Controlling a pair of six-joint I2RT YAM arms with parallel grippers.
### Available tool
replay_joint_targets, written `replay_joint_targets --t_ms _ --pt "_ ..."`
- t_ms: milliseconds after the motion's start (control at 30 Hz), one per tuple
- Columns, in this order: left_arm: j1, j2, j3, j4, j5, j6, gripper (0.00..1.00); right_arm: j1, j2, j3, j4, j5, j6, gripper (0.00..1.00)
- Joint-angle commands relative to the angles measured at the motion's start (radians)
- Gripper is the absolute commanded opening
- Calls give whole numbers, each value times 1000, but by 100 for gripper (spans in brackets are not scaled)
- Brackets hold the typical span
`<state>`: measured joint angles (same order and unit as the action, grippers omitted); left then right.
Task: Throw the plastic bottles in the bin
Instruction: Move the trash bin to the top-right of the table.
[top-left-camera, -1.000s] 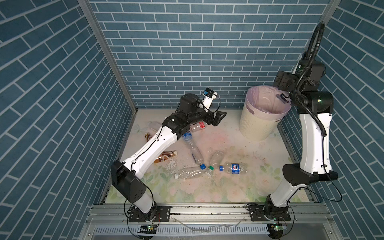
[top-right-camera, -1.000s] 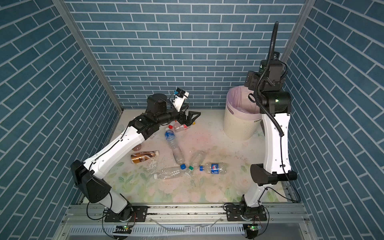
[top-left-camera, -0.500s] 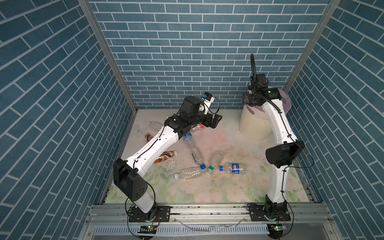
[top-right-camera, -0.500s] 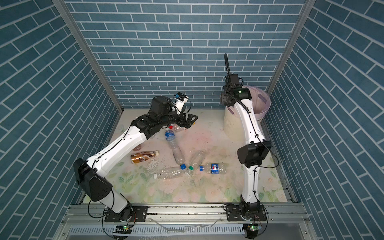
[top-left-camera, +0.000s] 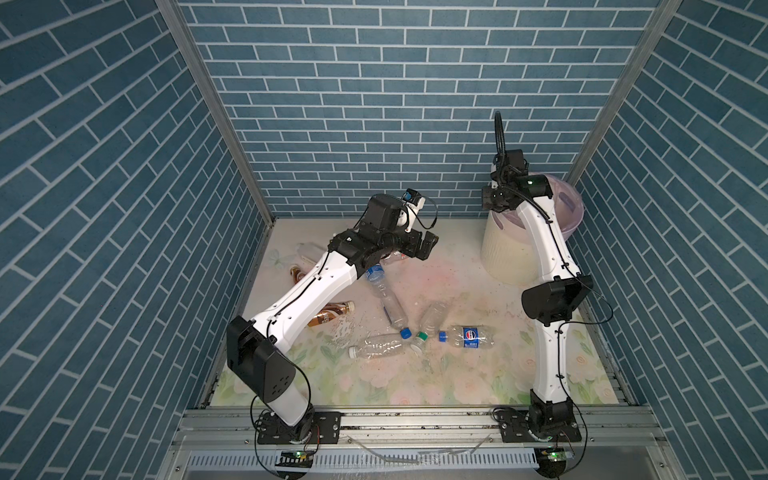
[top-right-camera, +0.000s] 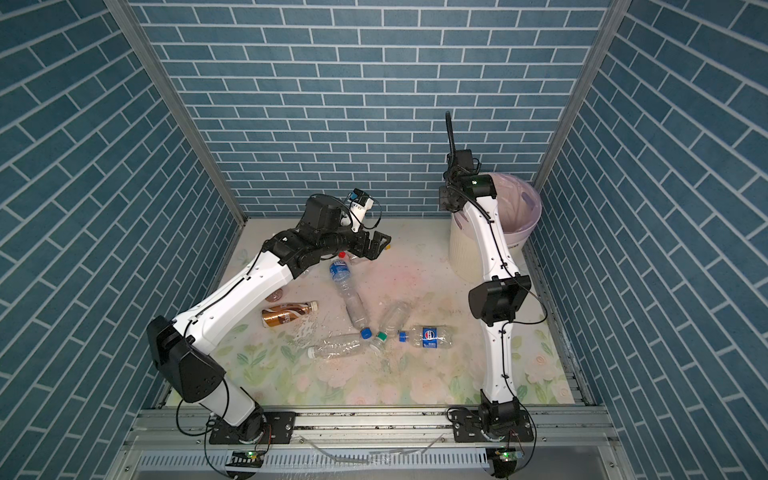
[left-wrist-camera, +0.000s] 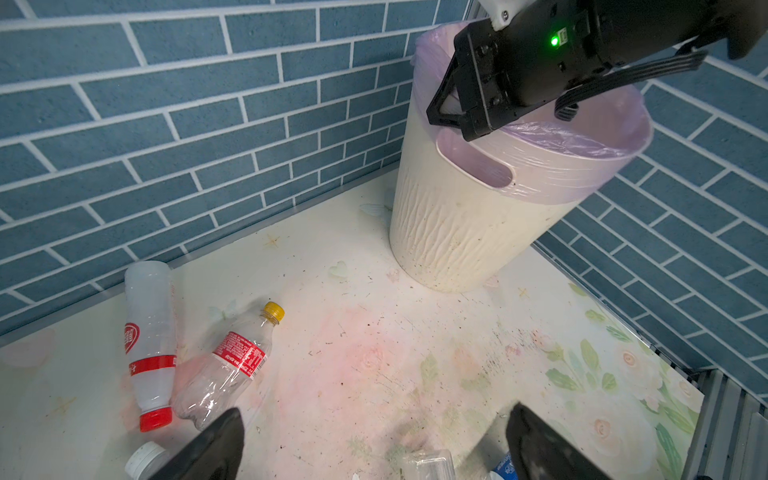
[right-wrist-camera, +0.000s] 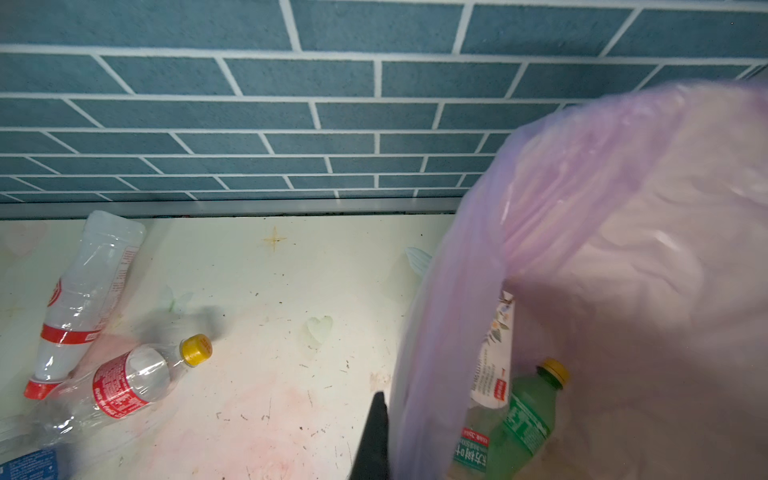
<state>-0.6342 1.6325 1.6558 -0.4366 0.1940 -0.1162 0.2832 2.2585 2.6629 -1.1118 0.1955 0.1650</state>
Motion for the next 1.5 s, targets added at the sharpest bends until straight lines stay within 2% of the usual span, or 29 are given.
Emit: replay_joint_targets --t_ms 0,267,400,567,800,967,1133,1300,1367,1467 --pt "5 9 10 -24 -16 -1 99 37 18 39 20 -57 -21 0" --pt "13 -6 0 -52 -34 1 99 139 18 58 149 -152 -1 0" --pt "28 -23 -10 -83 -87 -20 99 170 31 59 211 -213 44 0" --pt "65 -45 -40 -119 -153 -68 99 191 76 75 209 -229 60 2" --pt "93 -91 -129 -122 -236 -120 99 192 42 76 222 -222 59 35" --pt "127 -122 -201 -122 -252 -185 99 192 -29 77 230 -217 51 63" --pt "184 -148 -257 -146 -254 -254 99 201 -135 66 224 -219 47 84" --pt "230 -167 -302 -172 -267 -299 99 259 -238 -19 217 -183 -1 97" --pt "242 -176 -316 -200 -299 -313 99 303 -272 -77 216 -158 -28 99" --pt "300 -190 -358 -209 -240 -345 99 381 -306 -178 226 -108 -68 99"
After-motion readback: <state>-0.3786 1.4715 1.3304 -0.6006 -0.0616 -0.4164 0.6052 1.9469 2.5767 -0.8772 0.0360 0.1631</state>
